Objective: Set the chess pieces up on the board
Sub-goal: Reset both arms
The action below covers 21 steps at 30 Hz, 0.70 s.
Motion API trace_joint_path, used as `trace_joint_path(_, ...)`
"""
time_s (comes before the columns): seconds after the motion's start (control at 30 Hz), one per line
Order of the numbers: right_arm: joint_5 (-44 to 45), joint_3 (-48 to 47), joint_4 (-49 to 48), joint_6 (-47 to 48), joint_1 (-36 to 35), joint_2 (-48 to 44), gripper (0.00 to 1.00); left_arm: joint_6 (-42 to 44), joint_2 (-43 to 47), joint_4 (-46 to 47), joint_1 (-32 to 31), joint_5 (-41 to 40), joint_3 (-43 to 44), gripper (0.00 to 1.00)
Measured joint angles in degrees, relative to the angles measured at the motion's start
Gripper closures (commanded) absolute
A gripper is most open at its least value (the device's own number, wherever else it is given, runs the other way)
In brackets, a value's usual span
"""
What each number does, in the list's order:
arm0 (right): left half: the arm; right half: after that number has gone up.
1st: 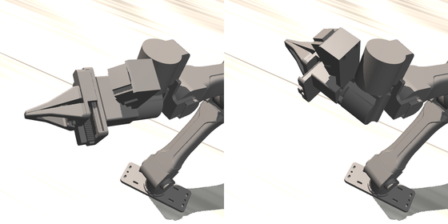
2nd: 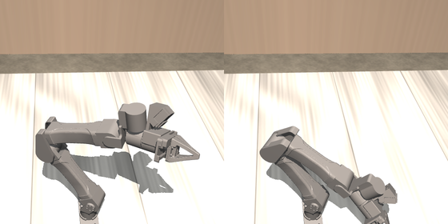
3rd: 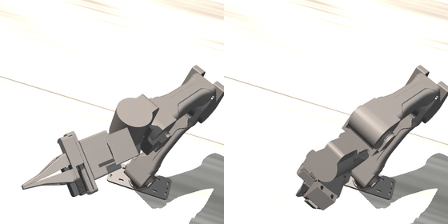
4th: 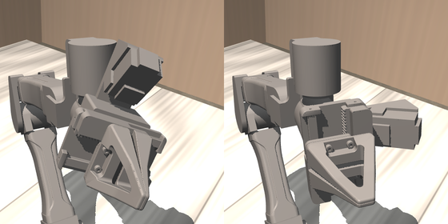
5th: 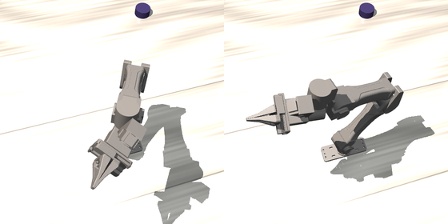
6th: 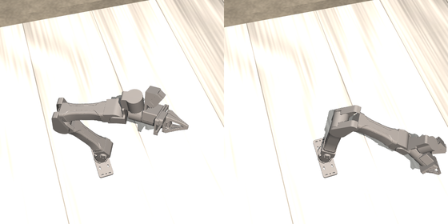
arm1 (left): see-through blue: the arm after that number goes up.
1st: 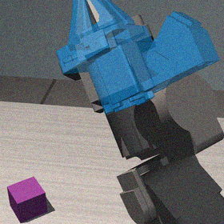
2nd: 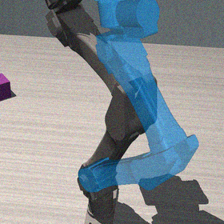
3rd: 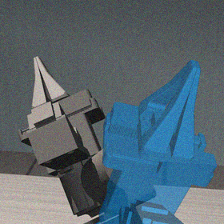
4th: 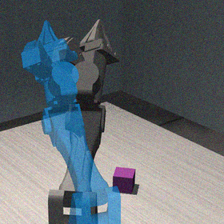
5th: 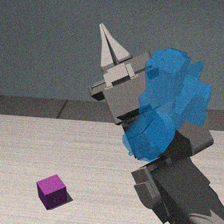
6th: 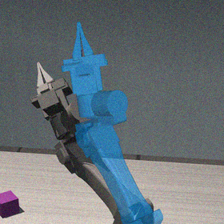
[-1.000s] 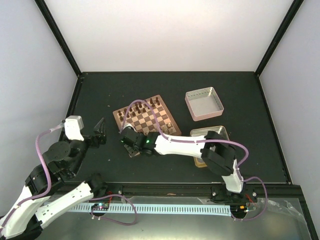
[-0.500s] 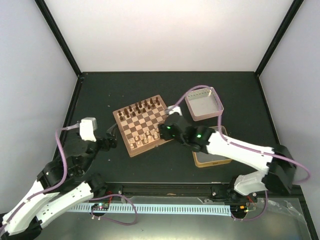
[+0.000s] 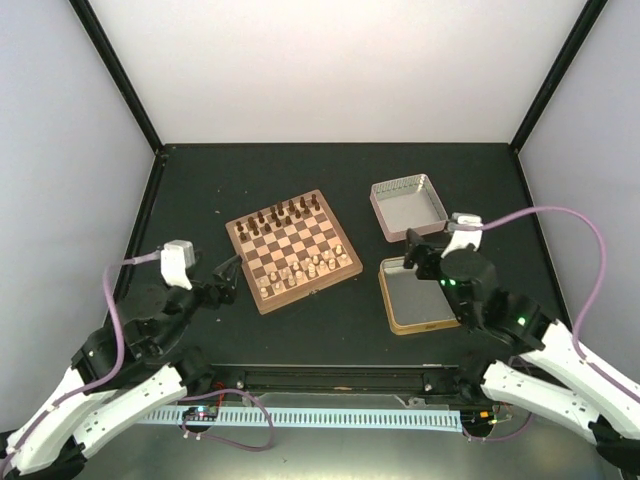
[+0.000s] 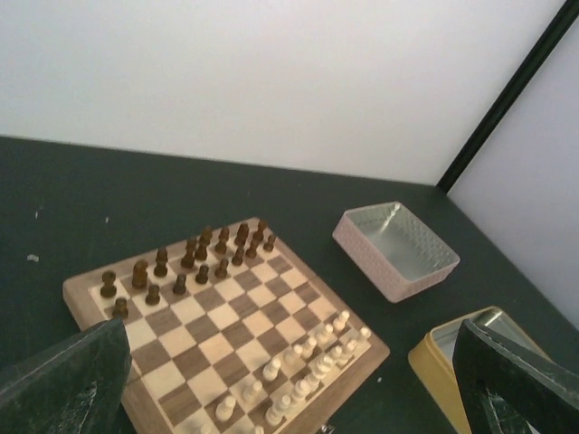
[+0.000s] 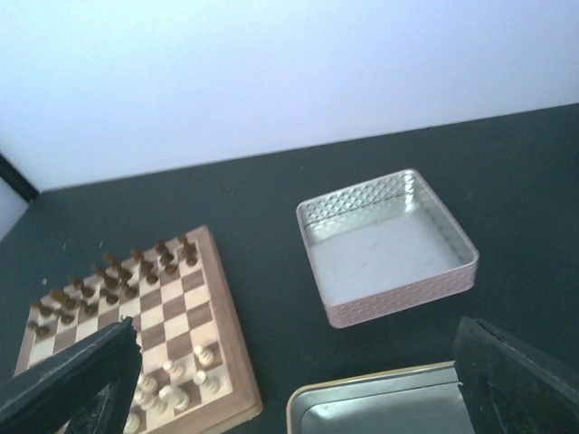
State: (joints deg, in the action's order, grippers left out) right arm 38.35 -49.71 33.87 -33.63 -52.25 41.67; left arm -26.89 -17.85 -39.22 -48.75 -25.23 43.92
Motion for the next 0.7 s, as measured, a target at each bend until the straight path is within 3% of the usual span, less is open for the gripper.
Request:
trace_joint_path(0.47,9.9,0.0,3.1,9.7,0.0,-17.8,0.0,8.9,2.2,-2.4,0.0,-3.6,14.3,0.01)
trace_joint_path(0.7,12.3,-1.1,3.6,11.4,0.0,-22.2,0.0,10.4,4.7,-4.5,0.0,-5.6,15.6,0.01)
